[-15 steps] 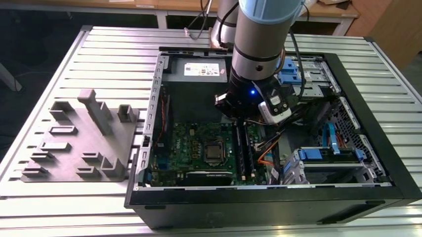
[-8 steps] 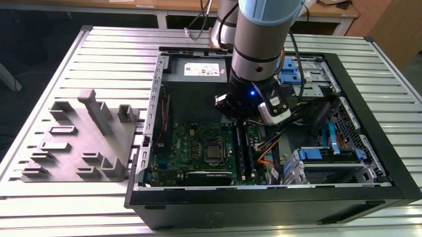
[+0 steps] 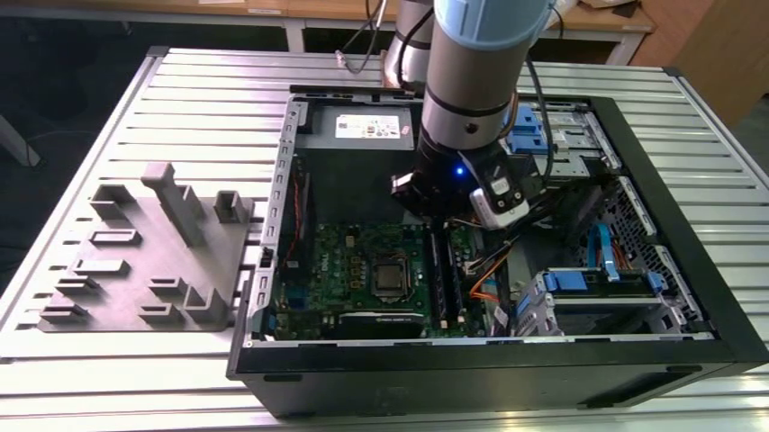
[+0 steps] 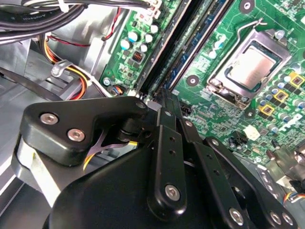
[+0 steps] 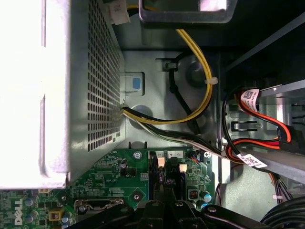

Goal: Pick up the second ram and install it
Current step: 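Press down the second ram until it locks into place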

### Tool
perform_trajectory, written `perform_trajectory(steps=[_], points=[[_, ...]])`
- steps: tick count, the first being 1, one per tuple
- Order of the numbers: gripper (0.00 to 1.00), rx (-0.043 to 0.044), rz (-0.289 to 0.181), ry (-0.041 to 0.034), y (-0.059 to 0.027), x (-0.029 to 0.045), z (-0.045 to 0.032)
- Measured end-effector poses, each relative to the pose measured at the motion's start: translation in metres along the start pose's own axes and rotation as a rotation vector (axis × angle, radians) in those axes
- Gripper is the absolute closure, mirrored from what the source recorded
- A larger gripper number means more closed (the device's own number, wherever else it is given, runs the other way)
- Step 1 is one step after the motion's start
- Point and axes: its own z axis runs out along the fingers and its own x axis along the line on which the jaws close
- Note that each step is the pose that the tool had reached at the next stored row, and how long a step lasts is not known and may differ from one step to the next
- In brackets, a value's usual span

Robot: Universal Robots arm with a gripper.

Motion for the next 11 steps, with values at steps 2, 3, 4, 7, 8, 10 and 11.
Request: perform_trajectory(steps=[2, 3, 4, 7, 8, 10, 11], points=[[0.93, 0.0002, 0.0, 0.0001, 0.0, 0.0, 0.0], [0.93, 0.0002, 0.0, 0.0002, 0.0, 0.0, 0.0], [0.93, 0.0002, 0.0, 0.0002, 0.0, 0.0, 0.0], [0.93, -0.0004, 0.0, 0.0, 0.0, 0.0, 0.0013], [0.93, -0.0001, 0.0, 0.0001, -0.0001, 0.0001, 0.0017], [0.93, 0.0003, 0.0, 0.0002, -0.0001, 0.0001, 0.0018], [0.93, 0.0003, 0.0, 0.0002, -0.0001, 0.0001, 0.0018]])
